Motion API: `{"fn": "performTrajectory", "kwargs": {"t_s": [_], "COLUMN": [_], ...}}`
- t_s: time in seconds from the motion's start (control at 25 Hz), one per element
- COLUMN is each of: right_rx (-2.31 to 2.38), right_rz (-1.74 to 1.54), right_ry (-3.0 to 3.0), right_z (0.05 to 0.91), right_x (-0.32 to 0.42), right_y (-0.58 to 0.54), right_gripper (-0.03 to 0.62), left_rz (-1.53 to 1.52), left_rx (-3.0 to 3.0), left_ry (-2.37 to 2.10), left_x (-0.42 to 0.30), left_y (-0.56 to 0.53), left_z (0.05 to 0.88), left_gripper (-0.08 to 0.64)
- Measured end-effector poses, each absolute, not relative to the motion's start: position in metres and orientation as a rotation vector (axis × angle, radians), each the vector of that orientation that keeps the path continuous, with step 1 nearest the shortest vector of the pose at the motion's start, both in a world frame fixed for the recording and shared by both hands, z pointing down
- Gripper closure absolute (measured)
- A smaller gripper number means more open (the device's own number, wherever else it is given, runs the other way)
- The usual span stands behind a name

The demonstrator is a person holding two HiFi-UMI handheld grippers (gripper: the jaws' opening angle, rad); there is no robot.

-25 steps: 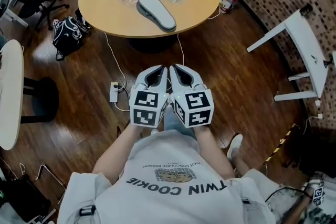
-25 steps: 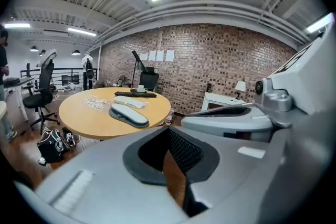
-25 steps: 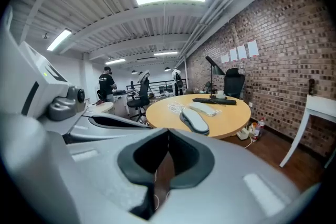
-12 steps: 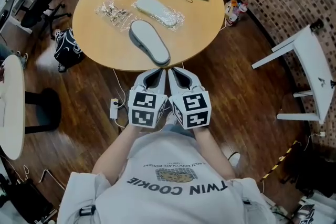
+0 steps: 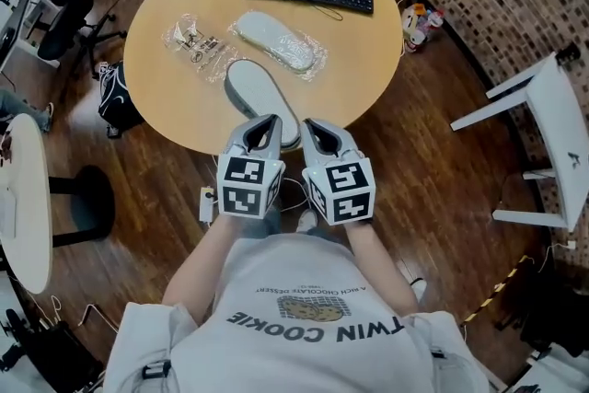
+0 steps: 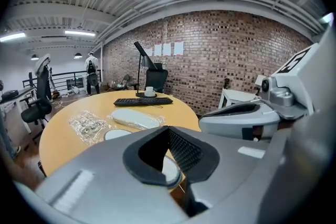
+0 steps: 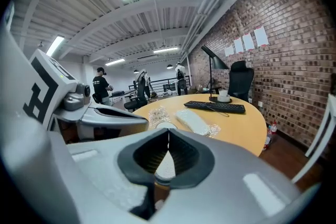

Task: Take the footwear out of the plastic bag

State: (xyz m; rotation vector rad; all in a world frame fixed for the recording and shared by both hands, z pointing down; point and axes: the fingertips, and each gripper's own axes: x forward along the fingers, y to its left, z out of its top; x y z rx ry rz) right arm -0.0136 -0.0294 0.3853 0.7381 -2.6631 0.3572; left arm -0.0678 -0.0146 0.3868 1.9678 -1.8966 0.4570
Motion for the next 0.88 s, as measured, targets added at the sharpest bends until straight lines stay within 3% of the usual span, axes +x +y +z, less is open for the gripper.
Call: {"fn": "performTrajectory", "kwargs": {"t_s": [0.56, 0.88], "right_rx": [0.896, 1.005], "right_rz": [0.444, 0.596], "right_ry": [-2.516, -2.349], "right_z": [0.423, 0.462], "right_x": [-0.092, -0.106], "right_y": [-0.148, -0.187], "right_gripper": [0.591, 0.578], "left_rz": [0.599, 0.85], "left_rx": [2.001, 2.039], "left_ry": [-1.851, -1.74], "left_x": [-0.237, -0.322], "left_y": [-0.154, -0.227], "left_z": [0.419, 0.465], "left_gripper": [0.557, 0.557]}}
